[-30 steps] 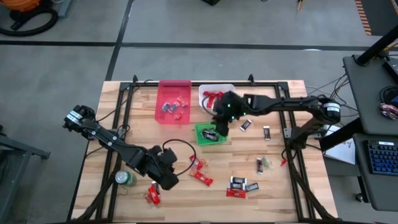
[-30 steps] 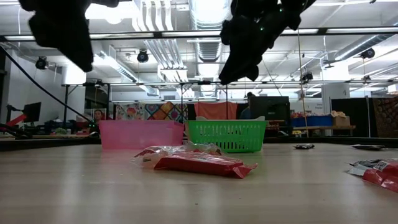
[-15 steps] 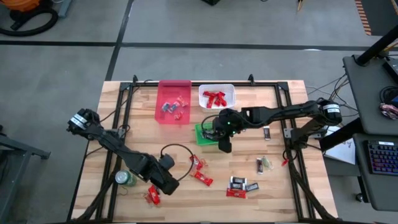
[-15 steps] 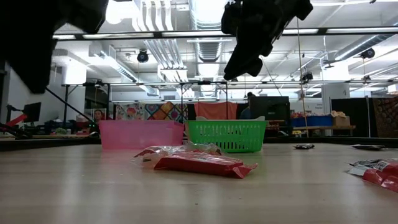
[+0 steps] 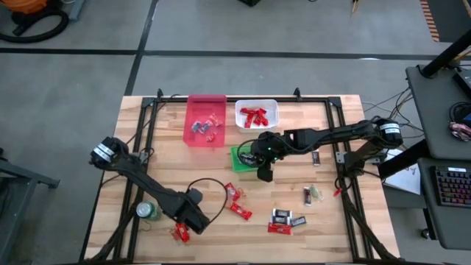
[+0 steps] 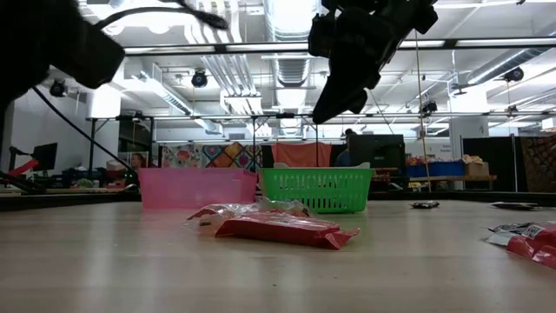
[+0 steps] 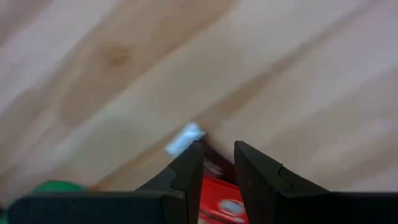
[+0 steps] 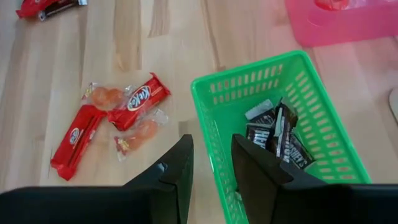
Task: Sort candy
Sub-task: Put the brown chocolate bar into the green bin
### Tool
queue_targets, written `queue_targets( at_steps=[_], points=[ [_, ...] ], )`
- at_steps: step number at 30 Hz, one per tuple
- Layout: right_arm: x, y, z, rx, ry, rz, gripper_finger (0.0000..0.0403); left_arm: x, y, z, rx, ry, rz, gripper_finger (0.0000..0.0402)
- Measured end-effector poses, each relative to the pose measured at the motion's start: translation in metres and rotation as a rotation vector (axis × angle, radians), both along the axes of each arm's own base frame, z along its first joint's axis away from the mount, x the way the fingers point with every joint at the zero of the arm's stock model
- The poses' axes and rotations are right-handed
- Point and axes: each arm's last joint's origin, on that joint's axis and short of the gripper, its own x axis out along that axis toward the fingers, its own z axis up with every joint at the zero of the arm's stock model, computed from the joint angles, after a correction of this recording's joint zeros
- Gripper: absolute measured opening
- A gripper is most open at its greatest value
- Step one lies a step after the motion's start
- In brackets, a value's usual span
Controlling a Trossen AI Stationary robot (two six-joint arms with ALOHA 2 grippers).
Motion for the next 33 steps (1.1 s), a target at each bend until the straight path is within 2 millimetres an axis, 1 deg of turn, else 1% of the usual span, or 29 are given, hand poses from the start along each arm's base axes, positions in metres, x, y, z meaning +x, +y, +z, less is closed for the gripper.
queue_targets(
  at_steps=[3, 8, 12, 18, 24, 27, 31, 33],
  points=[
    [0.000, 0.000, 0.000, 0.000, 0.000, 0.000, 0.0098, -0.003, -0.004, -0.008, 0.025, 0.044, -0.010, 0.0075],
    [0.000, 0.000, 0.000, 0.000, -0.003, -0.001, 0.0100, 0.002, -0.009, -0.022, 0.017, 0.082, -0.021, 0.0075],
    [0.000, 0.000, 0.000, 0.012, -0.003, -0.014, 0.0098, 0.005, -0.011, -0.025, 0.012, 0.083, -0.031, 0.0075],
    [0.000, 0.004, -0.001, 0.014, -0.001, -0.005, 0.0096, 0.005, -0.013, -0.036, 0.011, 0.130, -0.032, 0.0075],
    [0.000, 0.008, -0.001, 0.013, -0.001, 0.008, 0.0095, 0.006, -0.014, -0.041, 0.016, 0.131, -0.090, 0.0074],
    [0.000, 0.009, -0.001, 0.016, 0.000, 0.008, 0.0095, 0.006, -0.014, -0.041, 0.032, 0.116, -0.115, 0.0057],
    [0.000, 0.012, -0.002, 0.016, 0.002, 0.016, 0.0095, 0.007, -0.013, -0.041, 0.077, 0.080, -0.175, 0.0012],
    [0.000, 0.013, -0.002, 0.016, 0.004, 0.020, 0.0095, 0.008, -0.011, -0.041, 0.118, 0.057, -0.201, 0.0006]
  ],
)
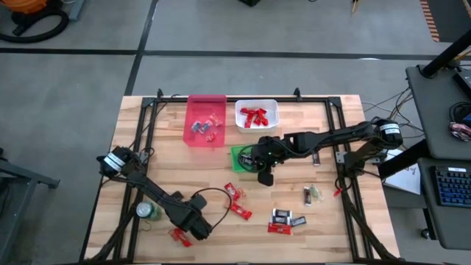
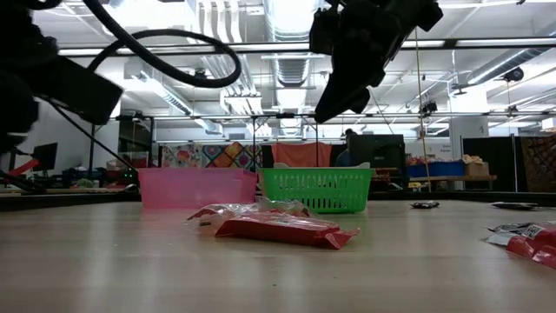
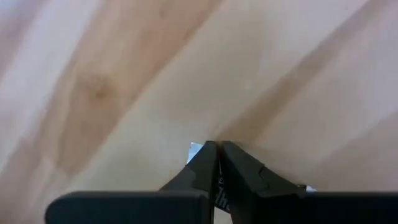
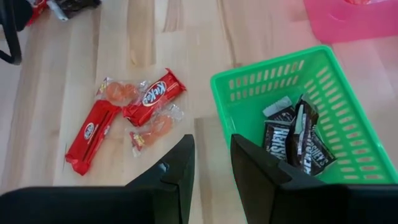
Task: Sort candy
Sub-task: Put the brown chocolate bar into the green bin
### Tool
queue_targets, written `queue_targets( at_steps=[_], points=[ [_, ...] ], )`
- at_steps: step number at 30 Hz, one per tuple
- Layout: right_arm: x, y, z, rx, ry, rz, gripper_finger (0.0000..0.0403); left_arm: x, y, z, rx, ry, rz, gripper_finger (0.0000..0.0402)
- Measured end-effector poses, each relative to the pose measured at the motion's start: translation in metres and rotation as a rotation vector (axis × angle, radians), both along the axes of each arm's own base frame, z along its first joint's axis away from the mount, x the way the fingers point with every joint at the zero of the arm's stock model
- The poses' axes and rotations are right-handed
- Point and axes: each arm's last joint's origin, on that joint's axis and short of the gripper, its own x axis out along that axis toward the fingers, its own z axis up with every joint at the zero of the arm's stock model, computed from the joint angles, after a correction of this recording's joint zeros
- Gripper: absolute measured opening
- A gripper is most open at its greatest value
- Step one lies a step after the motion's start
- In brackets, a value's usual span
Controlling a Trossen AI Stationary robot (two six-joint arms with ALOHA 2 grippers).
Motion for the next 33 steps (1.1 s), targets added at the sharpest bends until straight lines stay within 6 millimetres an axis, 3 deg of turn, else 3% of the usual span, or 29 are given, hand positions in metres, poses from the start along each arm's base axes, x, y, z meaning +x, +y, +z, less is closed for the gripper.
queue_targets(
  at_steps=[11, 19, 25, 33],
  points=[
    [0.000, 0.003, 0.000, -0.001, 0.000, 0.012, 0.0095, 0.004, 0.002, 0.006, 0.086, -0.049, -0.152, 0.0000],
    [0.000, 0.003, 0.000, 0.000, 0.001, 0.010, 0.0095, 0.006, 0.003, 0.017, 0.094, -0.015, -0.102, 0.0011],
    [0.000, 0.003, 0.000, 0.002, 0.001, 0.009, 0.0095, 0.003, -0.005, 0.019, -0.014, 0.036, 0.172, 0.0077],
    [0.000, 0.003, 0.000, -0.002, 0.000, 0.013, 0.0095, 0.000, -0.011, 0.019, 0.036, -0.037, 0.326, 0.0198]
  ],
)
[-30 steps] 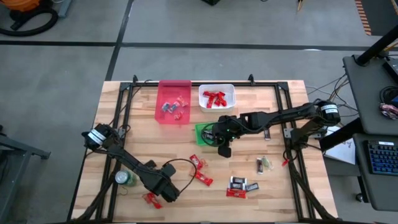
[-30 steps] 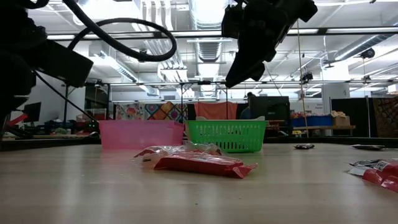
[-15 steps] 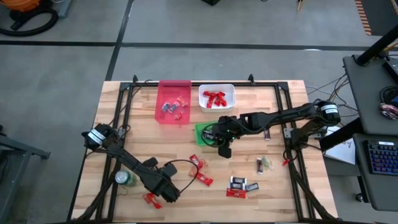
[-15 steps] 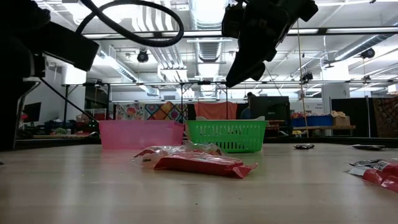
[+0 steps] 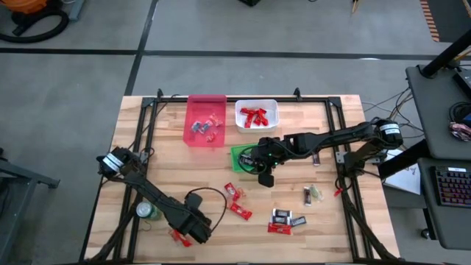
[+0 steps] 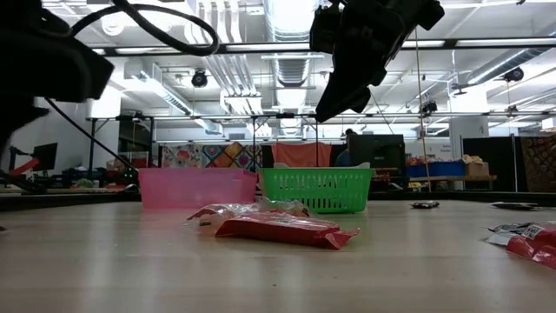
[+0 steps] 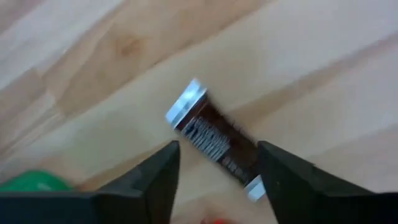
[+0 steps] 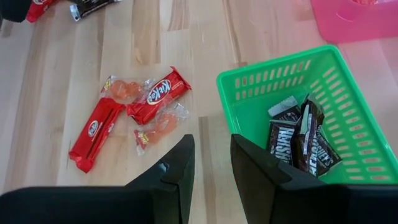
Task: Sort candy
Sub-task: Put the brown chocolate bar into the green bin
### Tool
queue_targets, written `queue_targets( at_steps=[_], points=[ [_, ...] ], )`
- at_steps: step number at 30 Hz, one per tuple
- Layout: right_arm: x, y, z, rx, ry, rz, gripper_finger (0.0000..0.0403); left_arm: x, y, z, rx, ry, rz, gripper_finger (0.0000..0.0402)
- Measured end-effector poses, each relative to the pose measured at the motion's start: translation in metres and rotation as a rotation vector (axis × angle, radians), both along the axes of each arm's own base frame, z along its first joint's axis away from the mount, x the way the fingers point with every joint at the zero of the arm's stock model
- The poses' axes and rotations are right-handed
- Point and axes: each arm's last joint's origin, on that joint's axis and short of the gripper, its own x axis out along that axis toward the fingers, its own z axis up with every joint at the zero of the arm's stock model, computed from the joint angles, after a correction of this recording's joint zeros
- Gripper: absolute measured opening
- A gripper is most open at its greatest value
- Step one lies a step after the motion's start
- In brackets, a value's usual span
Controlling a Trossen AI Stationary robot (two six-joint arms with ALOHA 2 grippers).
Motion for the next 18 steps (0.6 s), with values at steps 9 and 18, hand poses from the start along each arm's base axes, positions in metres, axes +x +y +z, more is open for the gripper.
queue_targets(
  at_steps=[9, 18],
  points=[
    [0.000, 0.000, 0.000, -0.005, -0.001, 0.006, 0.0095, 0.000, -0.001, -0.002, 0.036, -0.056, 0.026, 0.0250],
    [0.000, 0.000, 0.000, -0.015, -0.002, 0.017, 0.0095, 0.001, -0.009, -0.016, 0.046, -0.062, 0.035, 0.0229]
  ],
)
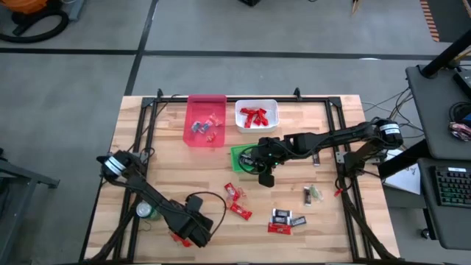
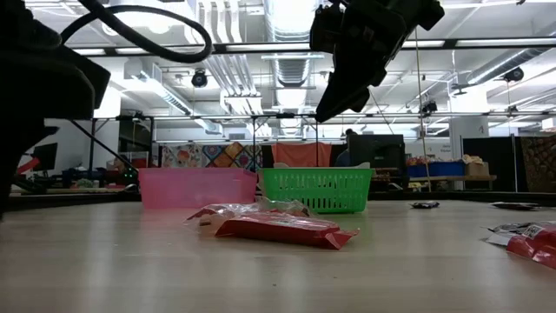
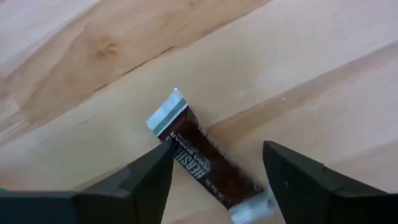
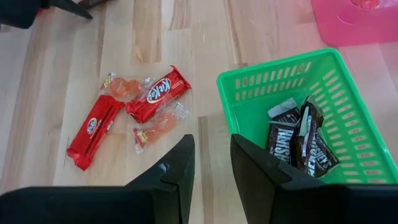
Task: Sort candy
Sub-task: Put the brown chocolate bar into the green bin
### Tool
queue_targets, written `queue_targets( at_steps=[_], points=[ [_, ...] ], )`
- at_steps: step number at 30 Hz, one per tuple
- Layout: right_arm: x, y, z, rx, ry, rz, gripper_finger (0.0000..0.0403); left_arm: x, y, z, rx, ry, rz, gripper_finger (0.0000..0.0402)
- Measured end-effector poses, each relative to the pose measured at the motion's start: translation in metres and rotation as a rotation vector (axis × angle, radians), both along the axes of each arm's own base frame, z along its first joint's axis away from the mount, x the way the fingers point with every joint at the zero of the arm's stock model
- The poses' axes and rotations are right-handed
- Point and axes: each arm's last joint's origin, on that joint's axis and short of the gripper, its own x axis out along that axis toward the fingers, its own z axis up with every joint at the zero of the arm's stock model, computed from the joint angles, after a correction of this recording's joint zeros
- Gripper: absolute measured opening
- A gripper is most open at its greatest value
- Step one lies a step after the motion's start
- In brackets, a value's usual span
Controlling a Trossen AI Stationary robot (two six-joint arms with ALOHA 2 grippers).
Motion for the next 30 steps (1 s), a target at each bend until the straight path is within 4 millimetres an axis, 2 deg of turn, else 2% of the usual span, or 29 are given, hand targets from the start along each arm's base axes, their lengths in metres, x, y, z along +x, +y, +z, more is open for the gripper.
queue_targets(
  at_steps=[5, 8, 11, 18, 19, 26, 30],
  points=[
    [0.000, 0.000, 0.000, 0.000, 0.000, 0.000, 0.0095, -0.001, -0.004, -0.006, 0.013, 0.005, -0.012, 0.0216],
    [0.000, 0.000, 0.000, 0.000, -0.004, 0.000, 0.0095, -0.003, -0.007, -0.007, 0.030, -0.010, -0.025, 0.0194],
    [0.002, 0.000, 0.001, -0.003, -0.023, 0.004, 0.0095, -0.003, -0.010, -0.007, 0.031, -0.023, -0.033, 0.0153],
    [0.004, 0.000, 0.003, -0.014, -0.052, 0.016, 0.0095, -0.004, -0.011, -0.005, 0.042, -0.017, -0.078, 0.0021],
    [0.004, 0.000, 0.003, -0.014, -0.052, 0.016, 0.0095, -0.005, -0.011, -0.004, 0.055, -0.029, -0.088, 0.0012],
    [0.003, 0.000, 0.003, -0.013, -0.051, 0.015, 0.0095, -0.005, -0.008, 0.011, 0.114, -0.113, -0.172, 0.0006],
    [0.002, 0.000, 0.001, -0.015, -0.046, 0.017, 0.0095, -0.006, -0.005, 0.030, 0.144, -0.199, -0.249, 0.0005]
  ],
)
